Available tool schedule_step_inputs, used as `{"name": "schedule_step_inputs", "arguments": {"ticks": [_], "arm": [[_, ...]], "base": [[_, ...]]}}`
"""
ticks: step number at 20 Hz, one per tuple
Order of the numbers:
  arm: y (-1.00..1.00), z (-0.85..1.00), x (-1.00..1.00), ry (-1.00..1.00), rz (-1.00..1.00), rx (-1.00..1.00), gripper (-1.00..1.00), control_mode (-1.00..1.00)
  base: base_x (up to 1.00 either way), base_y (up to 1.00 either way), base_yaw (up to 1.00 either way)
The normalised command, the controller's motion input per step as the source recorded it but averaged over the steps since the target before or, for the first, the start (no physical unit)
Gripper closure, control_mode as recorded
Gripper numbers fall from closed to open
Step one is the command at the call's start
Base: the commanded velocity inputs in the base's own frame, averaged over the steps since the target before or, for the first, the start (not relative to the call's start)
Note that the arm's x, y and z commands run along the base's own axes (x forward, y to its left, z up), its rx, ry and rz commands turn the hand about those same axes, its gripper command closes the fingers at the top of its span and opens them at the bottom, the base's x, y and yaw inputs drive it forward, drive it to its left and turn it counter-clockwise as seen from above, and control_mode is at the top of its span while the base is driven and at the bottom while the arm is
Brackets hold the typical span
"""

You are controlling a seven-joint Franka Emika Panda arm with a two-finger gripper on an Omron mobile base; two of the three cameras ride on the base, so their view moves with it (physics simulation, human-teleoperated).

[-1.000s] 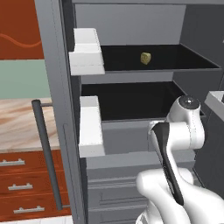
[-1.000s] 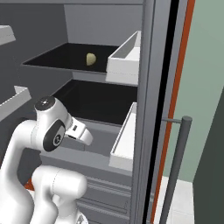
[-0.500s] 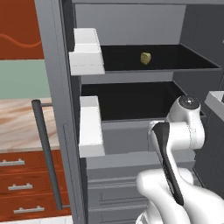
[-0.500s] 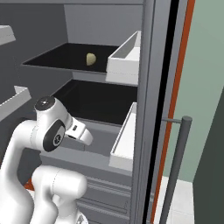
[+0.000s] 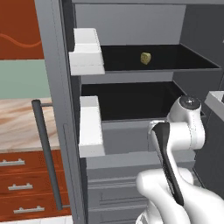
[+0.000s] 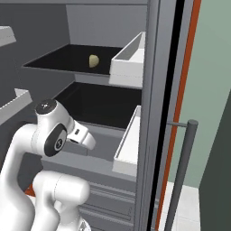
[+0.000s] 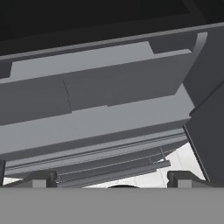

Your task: Retrieve the sausage and cheese from the fridge and place them on the cutting board on the counter.

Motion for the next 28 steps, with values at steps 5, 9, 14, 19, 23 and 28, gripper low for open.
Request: {"name": "schedule_step_inputs", "arguments": {"ticks": [5, 9, 14, 19, 23, 28], "arm": [[0.01, 0.14, -0.07, -0.13, 0.01, 0.0, -1.0, -1.0], [0.0, 0.31, -0.15, -0.12, 0.13, 0.0, -1.0, -1.0], [0.0, 0.36, -0.11, -0.04, 0.27, 0.0, -1.0, -1.0], [0.01, 0.35, -0.11, -0.07, 0.33, -0.04, -1.0, -1.0], [0.2, 0.45, 0.07, -0.03, 0.05, -0.09, -1.0, -1.0], [0.13, 0.43, 0.06, -0.03, -0.04, -0.05, -1.0, -1.0]], "base": [[0.0, 0.0, 0.0], [0.0, 0.0, 0.0], [0.0, 0.0, 0.0], [0.0, 0.0, 0.0], [0.0, 0.0, 0.0], [0.0, 0.0, 0.0]]}}
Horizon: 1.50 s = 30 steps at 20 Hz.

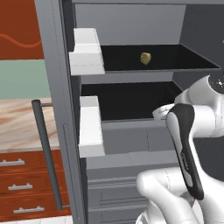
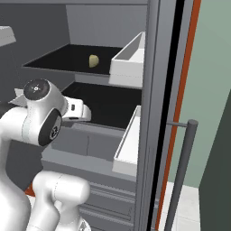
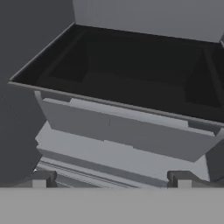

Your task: Retrieve the sausage and cheese from the fridge and place them on the cutting board on the counter.

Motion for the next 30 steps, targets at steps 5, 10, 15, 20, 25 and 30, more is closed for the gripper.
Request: {"name": "schedule_step_inputs", "arguments": {"ticks": [5, 10, 15, 20, 25, 30], "arm": [[0.11, 0.49, 0.05, -0.12, -0.04, 0.0, -1.0, -1.0], [0.0, 0.53, 0.0, -0.15, 0.0, 0.0, -1.0, -1.0], [0.0, 0.23, 0.03, -0.3, -0.1, 0.0, -1.0, -1.0], [0.0, 0.24, 0.08, -0.19, -0.13, 0.01, -1.0, -1.0], [0.0, 0.37, 0.07, -0.11, -0.1, 0.1, -1.0, -1.0], [-0.06, 0.37, 0.01, -0.02, -0.01, 0.14, -1.0, -1.0]], "base": [[0.0, 0.0, 0.0], [0.0, 0.0, 0.0], [0.0, 0.0, 0.0], [0.0, 0.0, 0.0], [0.0, 0.0, 0.0], [0.0, 0.0, 0.0]]}}
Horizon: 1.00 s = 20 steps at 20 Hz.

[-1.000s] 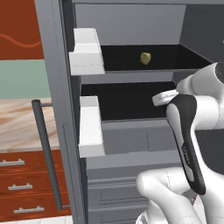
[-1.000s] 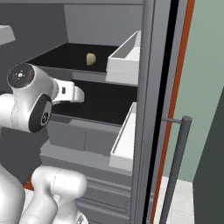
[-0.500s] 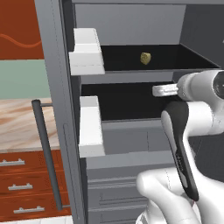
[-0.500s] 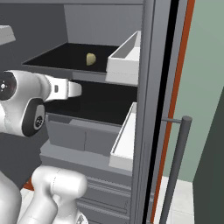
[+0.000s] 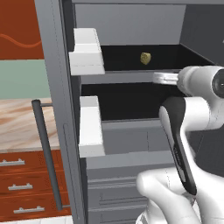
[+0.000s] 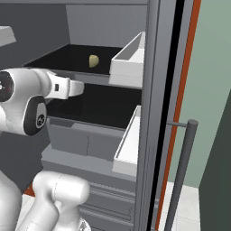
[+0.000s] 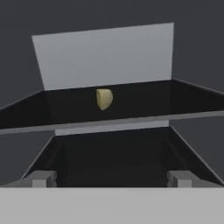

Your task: Retrieve the sausage and cheese from the fridge and place them on the cutting board on the counter.

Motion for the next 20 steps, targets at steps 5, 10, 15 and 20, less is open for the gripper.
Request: {"name": "schedule_step_inputs", "arguments": {"ticks": [5, 10, 15, 20], "arm": [[-0.02, 0.25, 0.17, 0.05, 0.0, 0.11, -1.0, -1.0], [0.0, 0.12, 0.41, 0.02, 0.0, 0.06, -1.0, -1.0], [0.0, 0.05, 0.5, 0.0, 0.0, 0.0, -1.0, -1.0], [0.0, -0.03, 0.46, 0.0, 0.0, 0.0, -1.0, -1.0]], "base": [[0.0, 0.0, 0.0], [0.0, 0.0, 0.0], [0.0, 0.0, 0.0], [0.0, 0.0, 0.0]]}}
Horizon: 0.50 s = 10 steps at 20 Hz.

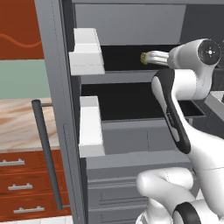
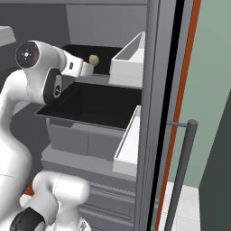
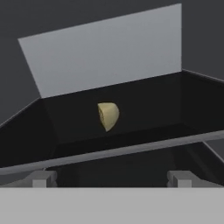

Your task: Retrieve the sausage and cheese from the fridge and place them on the cutting board on the counter.

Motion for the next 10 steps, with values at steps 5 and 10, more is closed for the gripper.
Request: {"name": "schedule_step_inputs", "arguments": {"ticks": [5, 10], "arm": [[-0.04, -0.12, 0.45, 0.03, 0.07, -0.01, -1.0, -1.0], [0.0, -0.07, 0.36, 0.02, 0.09, -0.03, -1.0, -1.0]], "base": [[0.0, 0.0, 0.0], [0.0, 0.0, 0.0]]}}
